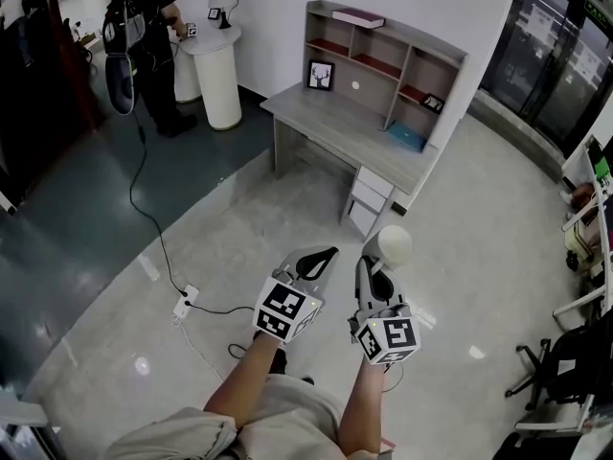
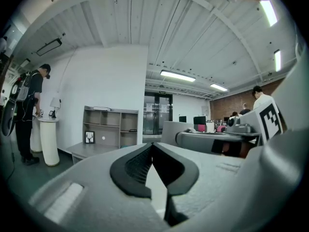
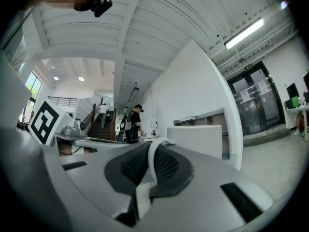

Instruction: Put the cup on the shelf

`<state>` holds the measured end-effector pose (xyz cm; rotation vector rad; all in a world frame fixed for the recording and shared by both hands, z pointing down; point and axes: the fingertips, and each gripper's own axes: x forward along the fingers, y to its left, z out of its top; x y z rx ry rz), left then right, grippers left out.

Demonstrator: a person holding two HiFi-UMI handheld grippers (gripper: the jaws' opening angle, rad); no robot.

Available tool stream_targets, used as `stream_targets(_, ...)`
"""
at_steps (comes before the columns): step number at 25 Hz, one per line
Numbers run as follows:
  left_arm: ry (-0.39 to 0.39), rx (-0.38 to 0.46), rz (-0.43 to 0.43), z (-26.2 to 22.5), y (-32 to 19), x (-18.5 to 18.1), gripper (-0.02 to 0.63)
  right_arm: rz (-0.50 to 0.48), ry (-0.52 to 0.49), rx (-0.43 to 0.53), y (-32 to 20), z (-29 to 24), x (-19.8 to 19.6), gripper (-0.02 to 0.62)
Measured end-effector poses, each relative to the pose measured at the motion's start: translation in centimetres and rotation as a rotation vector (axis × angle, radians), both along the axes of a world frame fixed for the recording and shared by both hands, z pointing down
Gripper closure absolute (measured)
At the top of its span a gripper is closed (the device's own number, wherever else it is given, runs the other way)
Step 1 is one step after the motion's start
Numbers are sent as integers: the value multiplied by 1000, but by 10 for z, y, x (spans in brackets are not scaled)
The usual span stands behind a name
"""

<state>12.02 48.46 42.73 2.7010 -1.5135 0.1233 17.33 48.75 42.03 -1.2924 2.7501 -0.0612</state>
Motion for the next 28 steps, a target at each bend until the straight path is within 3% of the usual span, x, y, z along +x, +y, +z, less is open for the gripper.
stream_targets(14,37,23,-2,-16,-110,-44,595,26,58,15,-108,-15,-28,580)
stream_targets(28,59,12,-6,-13,-190,-128,595,23,56,-40,-193,-4,-102,580)
